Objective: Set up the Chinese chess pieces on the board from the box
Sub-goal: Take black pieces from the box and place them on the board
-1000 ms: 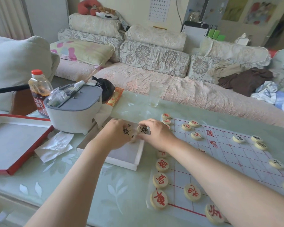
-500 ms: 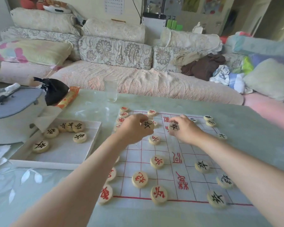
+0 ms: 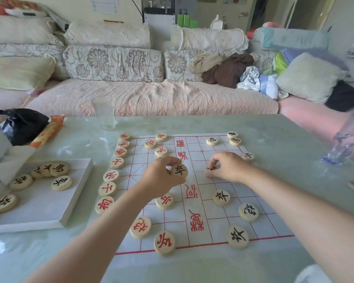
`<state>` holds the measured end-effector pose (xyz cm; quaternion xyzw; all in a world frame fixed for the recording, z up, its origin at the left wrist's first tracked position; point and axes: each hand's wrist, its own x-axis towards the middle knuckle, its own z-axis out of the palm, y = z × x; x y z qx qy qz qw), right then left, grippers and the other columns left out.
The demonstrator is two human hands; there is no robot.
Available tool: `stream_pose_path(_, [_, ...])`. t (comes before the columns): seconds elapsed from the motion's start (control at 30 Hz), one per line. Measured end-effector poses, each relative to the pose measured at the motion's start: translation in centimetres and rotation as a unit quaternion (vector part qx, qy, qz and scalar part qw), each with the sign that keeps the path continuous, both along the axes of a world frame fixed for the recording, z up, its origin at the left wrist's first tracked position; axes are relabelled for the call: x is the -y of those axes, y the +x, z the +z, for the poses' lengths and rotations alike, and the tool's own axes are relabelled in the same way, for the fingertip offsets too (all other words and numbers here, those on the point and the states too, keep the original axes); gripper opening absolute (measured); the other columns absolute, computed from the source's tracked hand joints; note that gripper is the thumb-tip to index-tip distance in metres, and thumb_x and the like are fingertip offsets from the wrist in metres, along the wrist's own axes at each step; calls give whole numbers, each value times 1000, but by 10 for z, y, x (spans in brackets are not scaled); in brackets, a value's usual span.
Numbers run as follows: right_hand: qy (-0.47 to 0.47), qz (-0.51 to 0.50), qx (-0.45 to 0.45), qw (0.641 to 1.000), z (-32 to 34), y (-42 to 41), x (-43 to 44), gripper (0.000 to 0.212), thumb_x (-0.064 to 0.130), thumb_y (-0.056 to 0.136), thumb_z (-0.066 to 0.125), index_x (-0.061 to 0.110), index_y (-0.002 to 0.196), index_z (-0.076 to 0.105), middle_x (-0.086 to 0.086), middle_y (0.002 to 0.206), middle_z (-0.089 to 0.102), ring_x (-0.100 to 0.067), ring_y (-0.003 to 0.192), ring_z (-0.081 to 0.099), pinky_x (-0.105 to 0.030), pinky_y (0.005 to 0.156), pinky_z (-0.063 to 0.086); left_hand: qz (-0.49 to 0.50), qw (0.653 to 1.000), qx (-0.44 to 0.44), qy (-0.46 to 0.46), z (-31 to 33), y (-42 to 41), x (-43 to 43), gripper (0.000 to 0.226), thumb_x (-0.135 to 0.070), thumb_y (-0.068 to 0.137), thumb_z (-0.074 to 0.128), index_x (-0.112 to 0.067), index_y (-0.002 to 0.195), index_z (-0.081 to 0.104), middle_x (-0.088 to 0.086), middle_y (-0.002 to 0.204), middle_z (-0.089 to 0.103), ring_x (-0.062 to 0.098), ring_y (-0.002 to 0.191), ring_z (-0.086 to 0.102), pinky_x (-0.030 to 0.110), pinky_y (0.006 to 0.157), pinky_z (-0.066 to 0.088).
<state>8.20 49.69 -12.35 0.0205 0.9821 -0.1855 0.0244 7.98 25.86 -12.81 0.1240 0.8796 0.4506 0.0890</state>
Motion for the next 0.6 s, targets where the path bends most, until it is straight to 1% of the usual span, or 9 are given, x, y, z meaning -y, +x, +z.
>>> stream_pose_path(0.1, [-27, -10, -46, 999, 2, -4, 9, 26, 56, 87, 65, 30, 84, 66, 10, 109, 58, -12, 97, 54, -29, 76, 40, 12, 1000, 3, 27, 2, 1, -1, 48, -21, 75, 79, -33, 118, 60, -13, 101, 62, 7, 83, 63, 22, 65, 55])
stream_pose_path(0.13, [-62, -12, -66, 996, 5, -5, 16, 26, 54, 89, 63, 30, 82, 66, 10, 109, 58, -11, 94, 54, -30, 78, 39, 17, 999, 4, 39, 3, 1, -2, 48, -21, 75, 79, -33, 117, 60, -17, 101, 61, 7, 82, 64, 23, 67, 55])
stream_pose_path(0.2, [-167, 5, -71, 983, 13, -3, 34, 23, 47, 91, 65, 26, 84, 68, 9, 98, 64, -8, 76, 58, -27, 74, 41, 25, 998, 2, 63, 5, 2, -4, 49, -20, 75, 79, -32, 118, 60, -18, 99, 61, 8, 77, 64, 22, 59, 53])
stream_pose_path(0.27, [-253, 27, -29, 967, 19, 2, 56, 19, 40, 90, 70, 22, 95, 69, 6, 91, 70, -8, 65, 63, -25, 65, 46, 34, 996, -9, 84, 6, 2, -5, 52, -19, 75, 79, -27, 121, 57, -16, 101, 62, 8, 76, 65, 19, 55, 51])
stream_pose_path(0.33, [-291, 31, -4, 956, 19, 6, 73, 25, 35, 86, 75, 21, 105, 67, 2, 91, 73, -8, 67, 67, -23, 59, 48, 51, 993, -22, 100, 7, 1, -2, 56, -19, 72, 80, -24, 122, 55, -14, 103, 63, 8, 80, 67, 22, 64, 55])
stream_pose_path(0.4, [-322, 15, -1, 947, 18, 6, 85, 31, 32, 83, 79, 20, 108, 66, 2, 89, 73, -7, 67, 67, -25, 58, 50, 60, 991, -20, 120, 7, -1, 3, 61, -18, 68, 84, -23, 121, 55, -9, 107, 64, 10, 84, 68, 31, 75, 58])
stream_pose_path(0.43, [-337, 4, 4, 941, 16, 4, 89, 33, 33, 81, 81, 19, 108, 66, 1, 90, 73, -6, 68, 67, -24, 57, 50, 59, 989, -15, 132, 6, -1, 6, 63, -17, 66, 86, -23, 121, 55, -7, 108, 65, 11, 85, 69, 33, 77, 58])
stream_pose_path(0.5, [-361, 1, 15, 932, 15, 4, 96, 35, 32, 80, 83, 17, 107, 68, 0, 93, 73, -6, 70, 66, -19, 53, 49, 55, 989, -9, 140, 5, 0, 14, 67, -16, 63, 88, -25, 121, 54, -7, 107, 66, 12, 86, 69, 30, 77, 57])
stream_pose_path(0.6, [-381, 16, 21, 924, 9, 3, 107, 26, 26, 81, 82, 21, 103, 71, 4, 88, 72, -4, 70, 65, -17, 55, 48, 47, 989, -7, 138, 2, 2, 26, 69, -7, 66, 85, -24, 125, 54, -8, 105, 65, 9, 85, 69, 34, 78, 59])
